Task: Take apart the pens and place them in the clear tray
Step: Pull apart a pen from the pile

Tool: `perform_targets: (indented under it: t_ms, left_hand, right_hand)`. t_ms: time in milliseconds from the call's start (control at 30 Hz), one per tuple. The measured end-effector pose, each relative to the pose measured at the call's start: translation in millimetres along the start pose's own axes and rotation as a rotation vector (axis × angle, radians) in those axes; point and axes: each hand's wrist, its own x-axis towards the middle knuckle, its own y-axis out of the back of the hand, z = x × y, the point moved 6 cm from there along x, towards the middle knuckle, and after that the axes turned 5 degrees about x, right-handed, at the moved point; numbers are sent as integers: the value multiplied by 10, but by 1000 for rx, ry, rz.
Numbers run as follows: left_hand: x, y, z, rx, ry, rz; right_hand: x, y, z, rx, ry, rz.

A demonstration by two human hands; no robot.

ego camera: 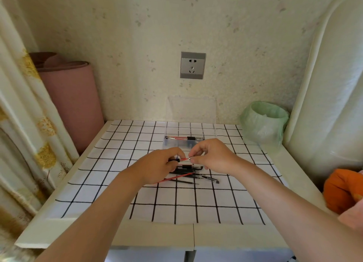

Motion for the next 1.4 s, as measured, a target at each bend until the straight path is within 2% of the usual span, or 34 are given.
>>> perform_targets:
  t_ms: [533, 833, 1167, 1400]
  left_hand:
    - [-5, 109, -31, -100, -2, 91]
    - [0, 103, -35, -171, 20, 96]
    - [-7, 113, -46, -89, 30, 102]
    - [-12, 87, -40, -147, 46, 16]
  right_hand:
    - [58, -96, -60, 7, 71, 37]
    - [17, -116, -105, 89, 76, 57]
    - [-18, -210, -58, -159, 117, -40]
    - [-10, -125, -145, -202, 206, 17]
